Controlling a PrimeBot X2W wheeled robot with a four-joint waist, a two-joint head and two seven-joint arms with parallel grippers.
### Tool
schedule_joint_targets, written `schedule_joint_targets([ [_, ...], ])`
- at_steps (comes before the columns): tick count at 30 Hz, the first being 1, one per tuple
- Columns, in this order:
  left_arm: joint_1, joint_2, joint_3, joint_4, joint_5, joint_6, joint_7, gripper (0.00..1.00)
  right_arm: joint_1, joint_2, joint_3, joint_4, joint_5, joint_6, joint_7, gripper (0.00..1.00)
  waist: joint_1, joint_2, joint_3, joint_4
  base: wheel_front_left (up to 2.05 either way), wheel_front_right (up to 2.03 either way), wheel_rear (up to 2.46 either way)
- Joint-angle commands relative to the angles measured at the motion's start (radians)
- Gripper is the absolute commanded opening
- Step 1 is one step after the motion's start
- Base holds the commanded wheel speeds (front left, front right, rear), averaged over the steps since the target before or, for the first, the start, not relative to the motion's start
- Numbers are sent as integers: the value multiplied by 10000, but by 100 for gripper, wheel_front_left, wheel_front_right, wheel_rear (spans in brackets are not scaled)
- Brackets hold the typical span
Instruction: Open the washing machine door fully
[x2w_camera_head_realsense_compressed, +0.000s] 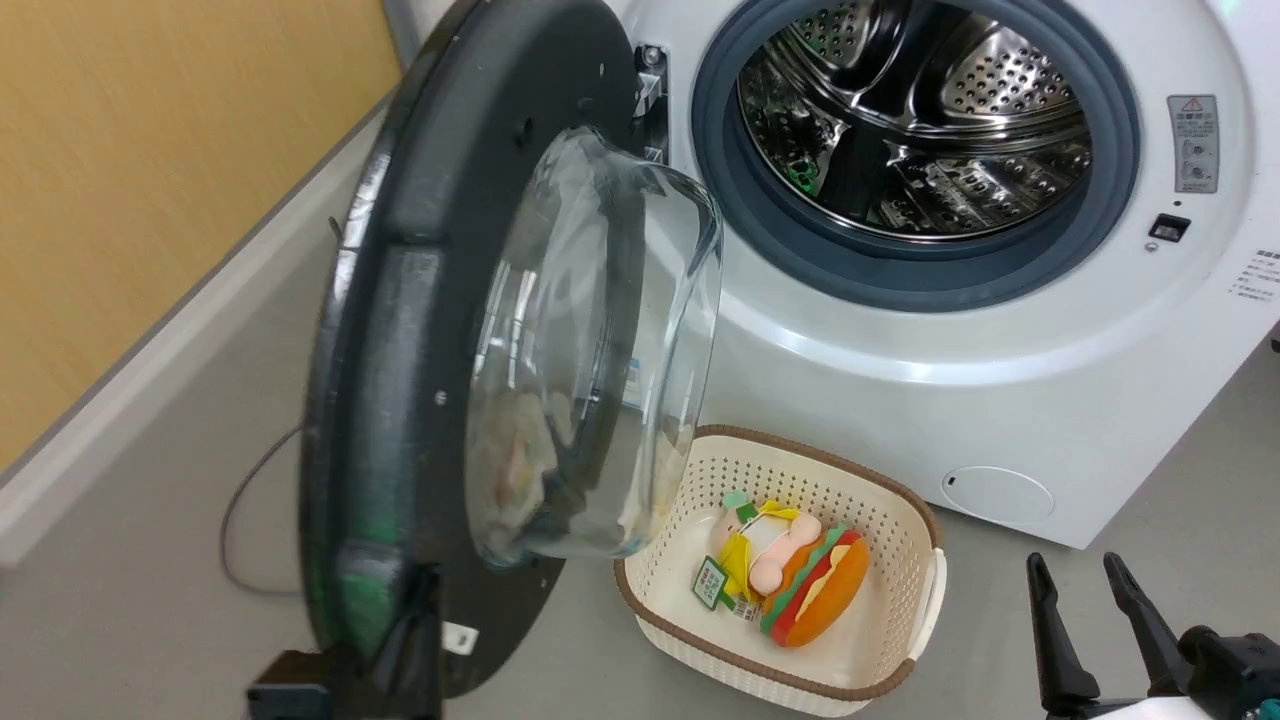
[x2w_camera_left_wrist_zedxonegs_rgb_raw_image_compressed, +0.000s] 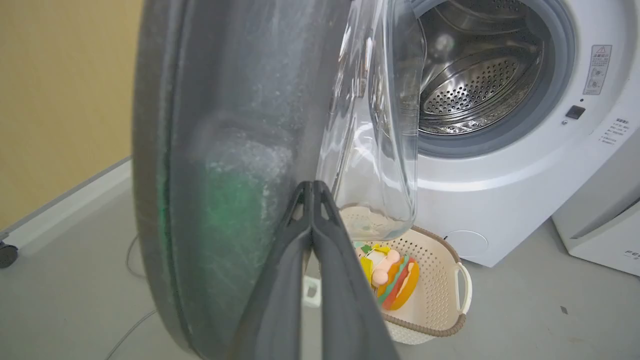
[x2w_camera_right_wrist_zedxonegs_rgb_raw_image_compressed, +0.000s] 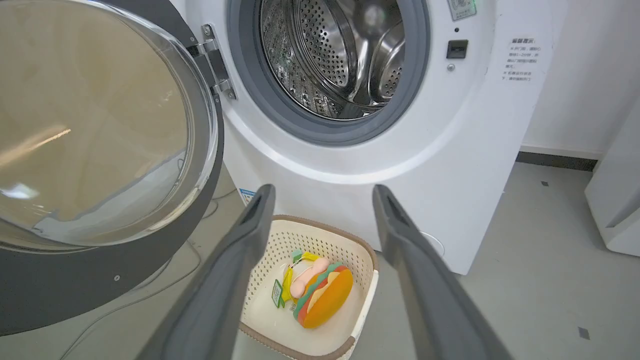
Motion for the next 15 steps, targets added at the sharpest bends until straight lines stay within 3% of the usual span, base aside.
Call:
schedule_joint_targets([
  [1, 77, 73, 185, 138, -113, 18, -157, 0, 16, 26, 0, -48, -89, 6, 49, 100, 0, 0, 28, 14, 0, 0, 0],
  [15, -1115, 805, 2580, 3190, -1397, -910, -1985, 0, -130, 26, 30, -170, -108, 6, 169, 100, 0, 0, 281, -274, 0, 0, 0],
])
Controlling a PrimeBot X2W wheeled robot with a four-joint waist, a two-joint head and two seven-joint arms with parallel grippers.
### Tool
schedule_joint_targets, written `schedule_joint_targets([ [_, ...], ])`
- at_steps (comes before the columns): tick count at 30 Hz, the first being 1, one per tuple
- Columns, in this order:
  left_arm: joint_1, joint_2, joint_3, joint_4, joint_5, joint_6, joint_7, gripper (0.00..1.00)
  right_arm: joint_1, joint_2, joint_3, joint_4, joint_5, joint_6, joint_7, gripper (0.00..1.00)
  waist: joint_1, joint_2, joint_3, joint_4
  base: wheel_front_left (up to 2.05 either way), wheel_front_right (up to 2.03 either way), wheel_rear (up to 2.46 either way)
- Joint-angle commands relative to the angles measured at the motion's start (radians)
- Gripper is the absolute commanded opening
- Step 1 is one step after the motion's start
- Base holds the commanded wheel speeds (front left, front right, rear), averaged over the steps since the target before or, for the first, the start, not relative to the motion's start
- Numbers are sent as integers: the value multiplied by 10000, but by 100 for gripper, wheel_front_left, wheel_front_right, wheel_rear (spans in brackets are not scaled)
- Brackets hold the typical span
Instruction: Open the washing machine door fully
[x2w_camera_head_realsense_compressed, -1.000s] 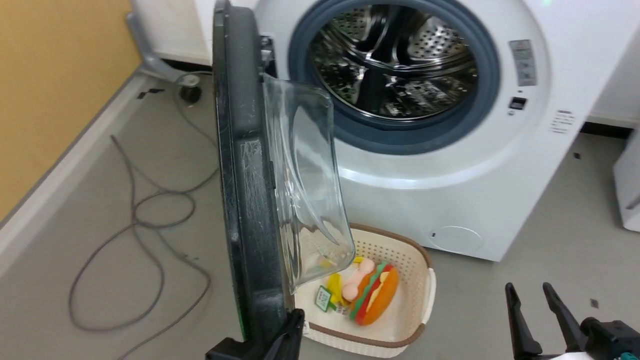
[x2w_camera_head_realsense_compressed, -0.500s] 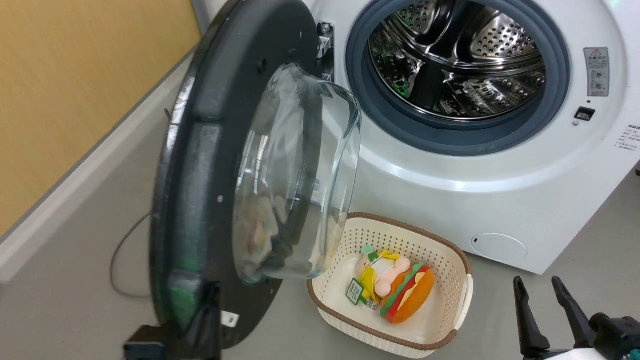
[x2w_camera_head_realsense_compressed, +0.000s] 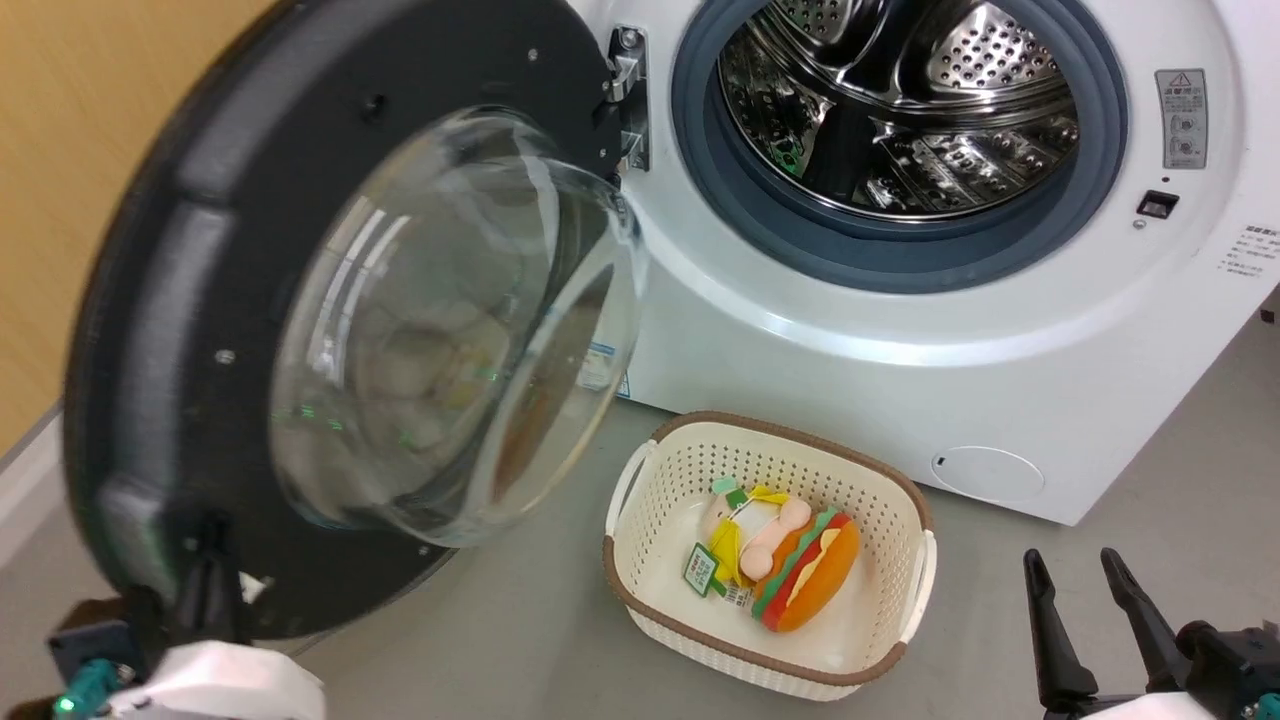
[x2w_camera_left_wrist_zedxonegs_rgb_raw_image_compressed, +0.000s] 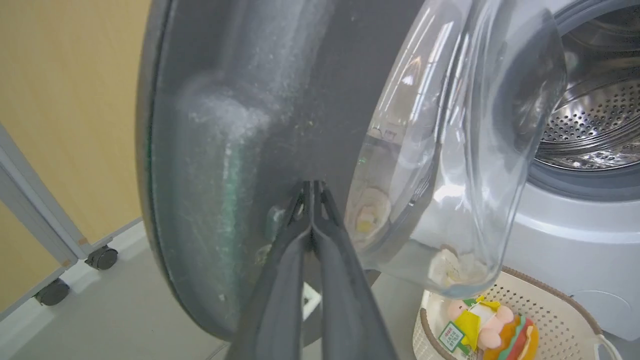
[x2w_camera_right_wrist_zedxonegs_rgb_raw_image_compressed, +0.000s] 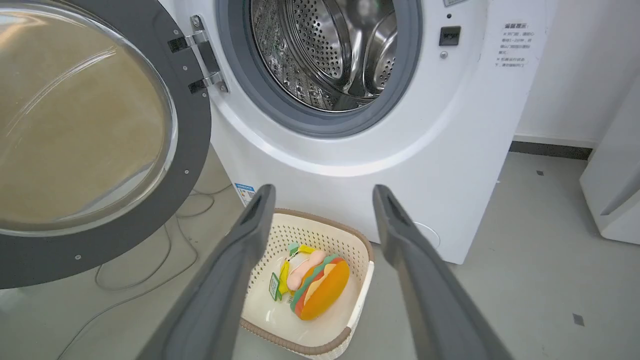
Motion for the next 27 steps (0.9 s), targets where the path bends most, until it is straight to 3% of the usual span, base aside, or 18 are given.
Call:
schedule_joint_targets([
  [1, -305, 100, 181, 379, -75, -90, -208, 0, -117, 26, 3, -63, -113, 6, 22, 100, 0, 0, 26, -70, 0, 0, 0],
  [14, -2368, 412, 1737, 4559, -385, -1371, -1222, 0, -311, 26, 53, -50, -171, 6, 75, 100, 0, 0, 223, -442, 0, 0, 0],
  [20, -2543, 8, 2463, 4892, 368, -1721, -1233, 0, -326, 26, 46, 32, -141, 6, 41, 100, 0, 0, 188, -503, 0, 0, 0],
  [27, -1634, -925, 3182, 4067, 1076, -1833, -1234, 0, -284, 26, 83, 160, -71, 6, -58, 100, 0, 0, -7, -593, 0, 0, 0],
])
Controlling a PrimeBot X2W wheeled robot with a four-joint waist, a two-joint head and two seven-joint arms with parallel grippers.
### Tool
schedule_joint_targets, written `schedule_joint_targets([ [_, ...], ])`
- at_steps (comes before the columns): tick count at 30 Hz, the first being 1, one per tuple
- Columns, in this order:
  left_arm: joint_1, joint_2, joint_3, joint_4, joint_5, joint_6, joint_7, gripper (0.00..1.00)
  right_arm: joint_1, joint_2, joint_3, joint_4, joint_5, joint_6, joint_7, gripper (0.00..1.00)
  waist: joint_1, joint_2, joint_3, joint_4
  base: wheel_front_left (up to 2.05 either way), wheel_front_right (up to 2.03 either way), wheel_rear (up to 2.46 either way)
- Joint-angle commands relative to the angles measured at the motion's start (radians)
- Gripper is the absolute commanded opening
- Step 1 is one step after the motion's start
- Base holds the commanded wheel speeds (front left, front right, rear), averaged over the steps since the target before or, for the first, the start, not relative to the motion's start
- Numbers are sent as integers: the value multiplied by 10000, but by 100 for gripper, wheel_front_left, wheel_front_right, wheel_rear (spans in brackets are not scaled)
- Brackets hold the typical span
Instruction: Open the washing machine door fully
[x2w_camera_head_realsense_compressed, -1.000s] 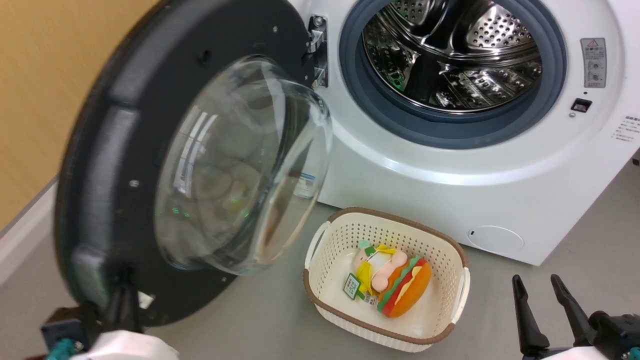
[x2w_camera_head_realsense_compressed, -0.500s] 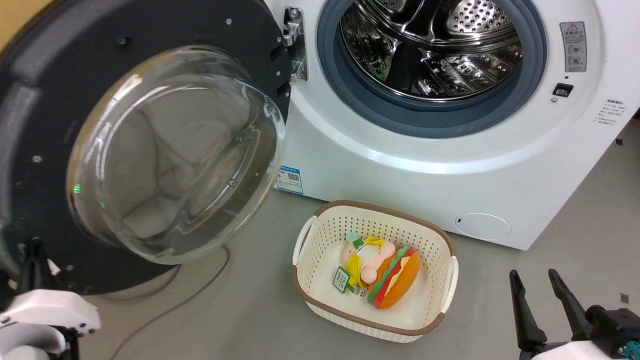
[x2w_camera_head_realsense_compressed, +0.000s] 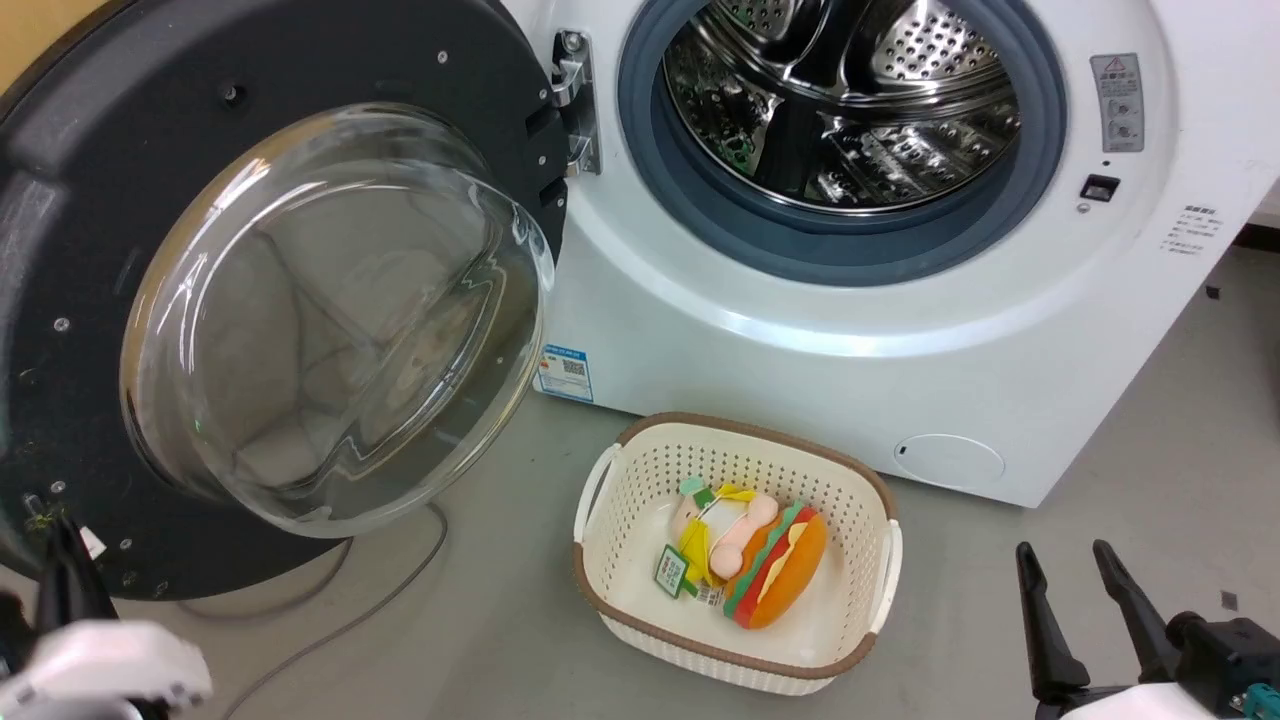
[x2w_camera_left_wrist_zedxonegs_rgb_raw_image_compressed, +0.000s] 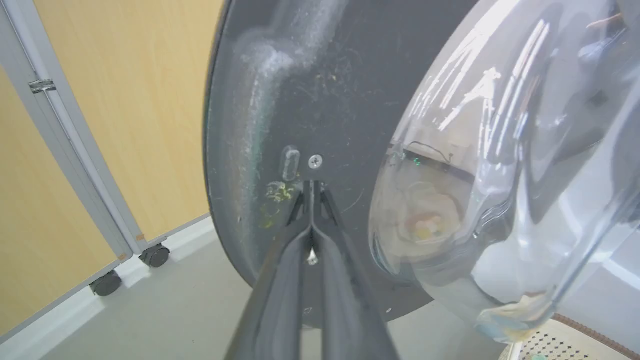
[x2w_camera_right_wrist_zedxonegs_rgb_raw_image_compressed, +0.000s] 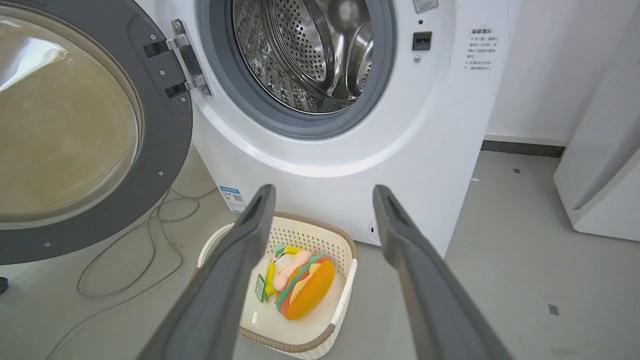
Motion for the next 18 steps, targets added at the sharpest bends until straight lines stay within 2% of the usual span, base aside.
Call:
schedule_joint_targets([
  [1, 217, -136, 59, -131, 81, -23, -51, 0, -81, 26, 11, 37, 90, 6, -62, 100, 0, 0, -43, -33, 0, 0, 0],
  [6, 1727, -1308, 412, -1583, 720, -31, -52, 0, -25, 26, 92, 169, 138, 6, -143, 100, 0, 0, -286, -128, 0, 0, 0],
  [10, 2661, -2028, 180, -2367, 1173, -291, -52, 0, 77, 26, 75, 242, 174, 6, -182, 100, 0, 0, -467, -157, 0, 0, 0],
  [11, 2822, -2152, 46, -2489, 1300, -343, -52, 15, 102, 26, 70, 256, 173, 6, -180, 100, 0, 0, -502, -167, 0, 0, 0],
  [12, 2949, -2262, -122, -2591, 1411, -402, -52, 44, 119, 26, 71, 260, 167, 6, -177, 100, 0, 0, -526, -179, 0, 0, 0],
  [13, 3040, -2353, -291, -2680, 1508, -451, -52, 88, 125, 26, 79, 257, 156, 6, -170, 100, 0, 0, -544, -202, 0, 0, 0],
  [14, 3094, -2424, -465, -2765, 1597, -509, -52, 100, 125, 26, 72, 248, 144, 6, -163, 100, 0, 0, -560, -222, 0, 0, 0],
  [18, 3056, -2568, -971, -2896, 1846, -732, -52, 100, 77, 26, -54, 224, 63, 6, -154, 100, 0, 0, -620, -376, 0, 0, 0],
])
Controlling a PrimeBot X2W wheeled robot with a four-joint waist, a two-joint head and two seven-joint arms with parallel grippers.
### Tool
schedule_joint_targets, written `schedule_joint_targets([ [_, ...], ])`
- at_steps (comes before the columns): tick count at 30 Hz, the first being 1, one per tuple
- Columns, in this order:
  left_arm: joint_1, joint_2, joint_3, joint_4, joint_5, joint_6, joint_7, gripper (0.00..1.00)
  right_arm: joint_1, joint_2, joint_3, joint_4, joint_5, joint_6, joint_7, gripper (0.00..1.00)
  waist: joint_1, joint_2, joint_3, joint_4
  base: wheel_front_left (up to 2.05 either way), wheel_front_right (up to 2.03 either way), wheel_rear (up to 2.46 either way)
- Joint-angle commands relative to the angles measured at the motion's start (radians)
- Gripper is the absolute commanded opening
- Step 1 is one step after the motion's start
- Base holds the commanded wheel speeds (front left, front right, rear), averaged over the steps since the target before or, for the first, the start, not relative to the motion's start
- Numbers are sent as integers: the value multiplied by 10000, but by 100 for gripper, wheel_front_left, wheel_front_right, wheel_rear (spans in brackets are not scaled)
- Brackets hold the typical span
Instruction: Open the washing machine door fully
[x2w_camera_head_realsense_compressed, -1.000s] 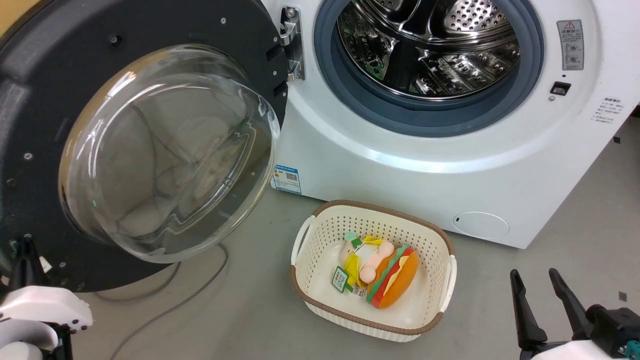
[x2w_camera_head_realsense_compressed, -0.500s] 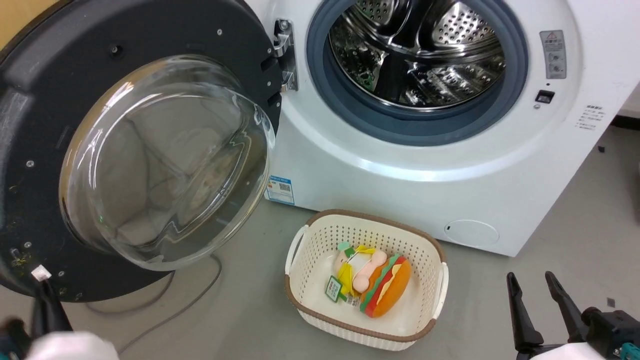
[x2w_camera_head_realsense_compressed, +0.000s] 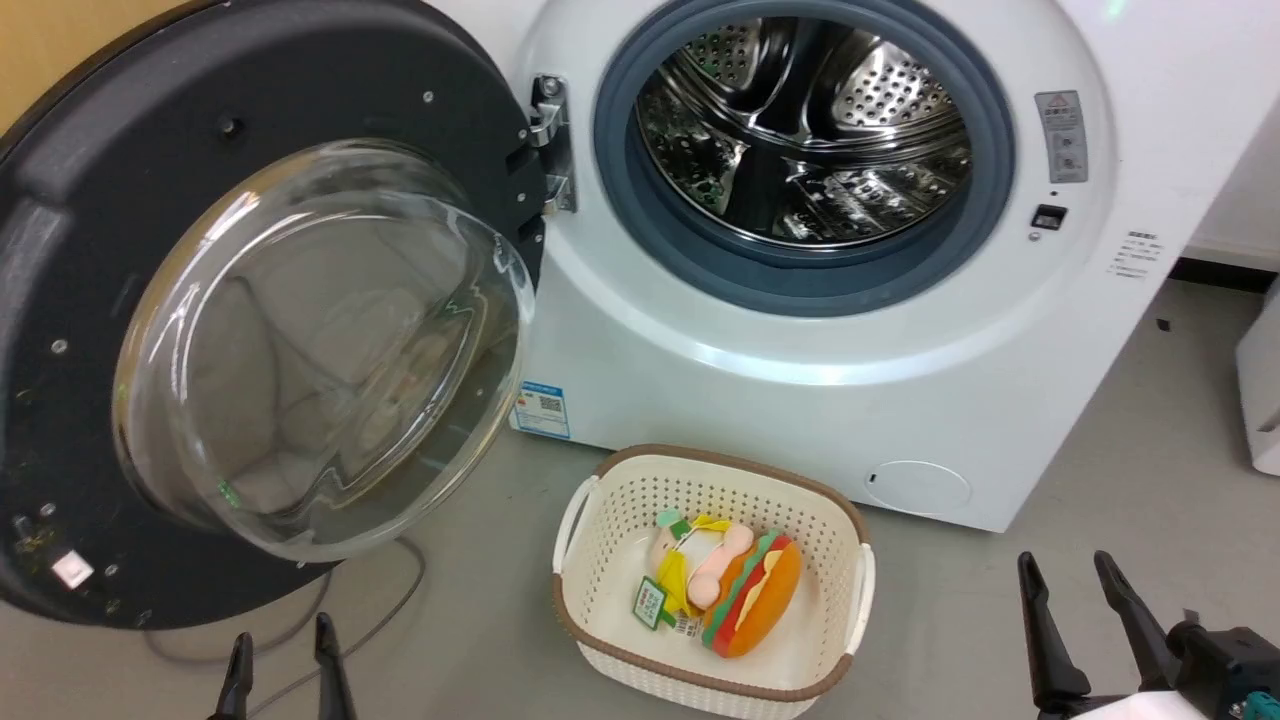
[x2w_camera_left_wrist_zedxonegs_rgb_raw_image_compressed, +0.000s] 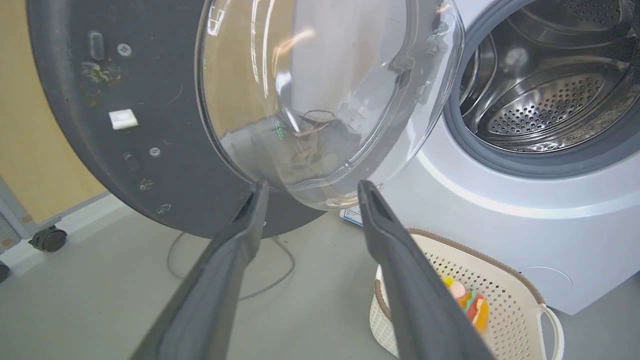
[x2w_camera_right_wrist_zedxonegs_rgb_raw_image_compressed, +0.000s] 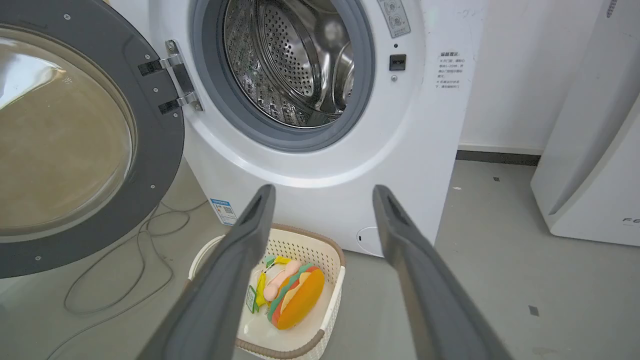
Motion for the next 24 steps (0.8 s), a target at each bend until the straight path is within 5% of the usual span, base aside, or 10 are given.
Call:
schedule_joint_targets([
  [1, -43, -10, -43, -13, 76, -54, -52, 100, 8, 26, -18, -25, -68, 6, -13, 100, 0, 0, -27, -96, 0, 0, 0],
  [14, -1482, 223, -1216, 1077, 786, -923, -43, 100, 33, 26, 42, -157, -603, 6, 221, 100, 0, 0, -154, -1258, 0, 0, 0],
  [24, -2193, 400, -1670, 1892, 1117, -1001, 81, 100, 140, 26, -17, -283, -847, 6, 402, 100, 0, 0, -28, -1907, 0, 0, 0],
])
